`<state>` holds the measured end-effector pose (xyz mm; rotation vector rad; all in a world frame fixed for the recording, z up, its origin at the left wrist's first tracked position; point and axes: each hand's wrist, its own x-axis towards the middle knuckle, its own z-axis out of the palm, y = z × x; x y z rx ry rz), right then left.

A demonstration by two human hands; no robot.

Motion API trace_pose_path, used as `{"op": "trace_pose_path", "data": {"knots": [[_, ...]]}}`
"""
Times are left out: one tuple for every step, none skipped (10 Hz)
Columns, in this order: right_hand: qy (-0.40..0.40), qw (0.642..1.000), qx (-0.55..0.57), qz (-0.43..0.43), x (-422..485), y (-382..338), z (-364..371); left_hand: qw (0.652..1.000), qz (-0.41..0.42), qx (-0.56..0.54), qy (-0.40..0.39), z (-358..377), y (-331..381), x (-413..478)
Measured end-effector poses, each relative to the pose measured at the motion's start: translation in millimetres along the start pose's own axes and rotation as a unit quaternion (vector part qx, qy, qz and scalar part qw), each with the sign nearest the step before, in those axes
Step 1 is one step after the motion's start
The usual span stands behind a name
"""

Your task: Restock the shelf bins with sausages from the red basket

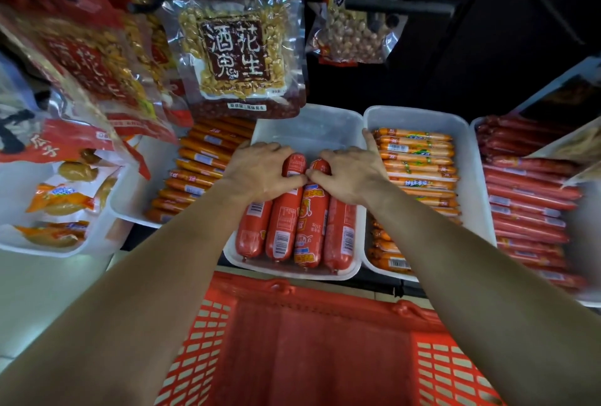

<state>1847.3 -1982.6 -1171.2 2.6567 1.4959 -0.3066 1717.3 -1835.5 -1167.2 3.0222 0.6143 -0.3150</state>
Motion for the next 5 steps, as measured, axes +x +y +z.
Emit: {"op": "trace_pose_path", "data": {"knots": [[0.005,1.000,-0.007,-0.006,-3,0,1,1.000,-0.014,-0.005,-0.002,1,2,-4],[0.022,0.999,0.025,0.014,-17,2,-2,0.999,-0.019,-0.034,0.001,-2,6,-14],[0.042,0.998,0.033,0.019,-48,4,-16,0.999,-0.015,-0.041,0.006,-22,16,-40],[0.059,0.996,0.024,0.055,-89,14,-44,0.998,-0.018,-0.052,-0.006,-53,32,-75],[0.056,0.991,0.033,0.120,-130,26,-78,0.996,-0.034,-0.071,-0.031,-84,50,-109]]}}
